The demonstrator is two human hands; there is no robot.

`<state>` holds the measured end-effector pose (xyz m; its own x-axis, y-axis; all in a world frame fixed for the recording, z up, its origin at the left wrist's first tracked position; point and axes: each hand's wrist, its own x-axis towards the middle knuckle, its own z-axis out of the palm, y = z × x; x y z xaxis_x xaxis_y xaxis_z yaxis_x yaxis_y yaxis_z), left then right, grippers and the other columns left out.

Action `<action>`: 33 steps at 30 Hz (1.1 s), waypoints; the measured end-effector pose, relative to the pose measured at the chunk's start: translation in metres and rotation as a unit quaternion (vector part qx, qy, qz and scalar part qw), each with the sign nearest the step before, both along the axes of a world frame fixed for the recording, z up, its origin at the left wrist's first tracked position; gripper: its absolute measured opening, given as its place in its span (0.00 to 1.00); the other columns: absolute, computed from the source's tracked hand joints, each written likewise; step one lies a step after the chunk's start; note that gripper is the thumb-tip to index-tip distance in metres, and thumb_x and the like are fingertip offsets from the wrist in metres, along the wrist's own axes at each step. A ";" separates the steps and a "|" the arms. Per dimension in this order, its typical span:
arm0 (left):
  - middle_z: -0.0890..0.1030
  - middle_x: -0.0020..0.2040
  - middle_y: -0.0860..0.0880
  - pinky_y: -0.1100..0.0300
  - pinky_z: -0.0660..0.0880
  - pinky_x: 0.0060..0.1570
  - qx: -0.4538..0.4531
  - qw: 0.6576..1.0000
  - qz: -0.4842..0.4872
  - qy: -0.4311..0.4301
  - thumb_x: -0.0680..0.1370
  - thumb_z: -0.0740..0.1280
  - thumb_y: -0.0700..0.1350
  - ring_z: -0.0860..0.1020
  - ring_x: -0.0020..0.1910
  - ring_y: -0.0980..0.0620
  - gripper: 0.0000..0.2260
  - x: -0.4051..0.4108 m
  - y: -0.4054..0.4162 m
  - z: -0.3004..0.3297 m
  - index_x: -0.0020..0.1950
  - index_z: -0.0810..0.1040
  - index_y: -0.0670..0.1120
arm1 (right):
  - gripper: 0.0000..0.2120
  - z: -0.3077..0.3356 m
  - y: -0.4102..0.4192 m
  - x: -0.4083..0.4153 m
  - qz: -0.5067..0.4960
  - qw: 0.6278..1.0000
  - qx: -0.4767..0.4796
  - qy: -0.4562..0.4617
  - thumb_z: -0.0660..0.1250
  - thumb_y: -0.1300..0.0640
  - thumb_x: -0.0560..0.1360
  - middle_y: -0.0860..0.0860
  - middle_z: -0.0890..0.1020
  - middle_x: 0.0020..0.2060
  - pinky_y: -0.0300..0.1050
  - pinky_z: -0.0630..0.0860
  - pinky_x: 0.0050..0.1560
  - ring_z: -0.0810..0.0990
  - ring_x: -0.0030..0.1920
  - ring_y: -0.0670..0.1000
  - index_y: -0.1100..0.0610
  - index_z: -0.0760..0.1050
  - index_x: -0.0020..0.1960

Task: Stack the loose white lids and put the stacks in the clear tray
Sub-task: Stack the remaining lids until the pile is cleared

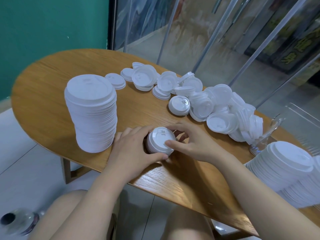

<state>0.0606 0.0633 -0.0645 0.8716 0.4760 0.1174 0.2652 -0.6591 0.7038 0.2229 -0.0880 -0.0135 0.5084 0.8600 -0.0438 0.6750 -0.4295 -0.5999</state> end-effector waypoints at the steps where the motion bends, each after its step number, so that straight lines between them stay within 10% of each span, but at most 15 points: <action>1: 0.75 0.63 0.65 0.55 0.62 0.63 0.000 1.000 -0.001 -0.003 0.67 0.70 0.73 0.67 0.62 0.59 0.36 0.000 0.000 -0.001 0.74 0.68 0.65 | 0.21 0.000 0.000 0.000 -0.001 1.000 -0.001 -0.001 0.75 0.47 0.76 0.46 0.81 0.57 0.39 0.77 0.51 0.80 0.52 0.44 0.50 0.79 0.68; 26: 0.73 0.60 0.65 0.62 0.59 0.60 -0.010 0.998 0.060 -0.029 0.69 0.68 0.71 0.69 0.63 0.60 0.34 0.004 -0.003 -0.007 0.73 0.69 0.61 | 0.08 -0.010 0.134 0.063 0.013 0.984 0.153 -0.089 0.77 0.52 0.76 0.43 0.81 0.47 0.31 0.69 0.48 0.78 0.48 0.41 0.55 0.84 0.51; 33: 0.72 0.58 0.63 0.61 0.66 0.60 -0.018 0.991 0.128 -0.045 0.72 0.71 0.67 0.68 0.58 0.58 0.31 0.008 -0.010 -0.004 0.73 0.70 0.60 | 0.17 -0.012 0.234 0.082 0.158 0.959 0.078 -0.220 0.73 0.43 0.76 0.50 0.83 0.55 0.50 0.71 0.65 0.77 0.59 0.53 0.54 0.83 0.57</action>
<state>0.0682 0.0534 -0.0684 0.7092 0.6850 0.1669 0.3557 -0.5520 0.7541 0.3050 0.1463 -0.0254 0.1604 0.9530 0.2570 0.9594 -0.0894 -0.2674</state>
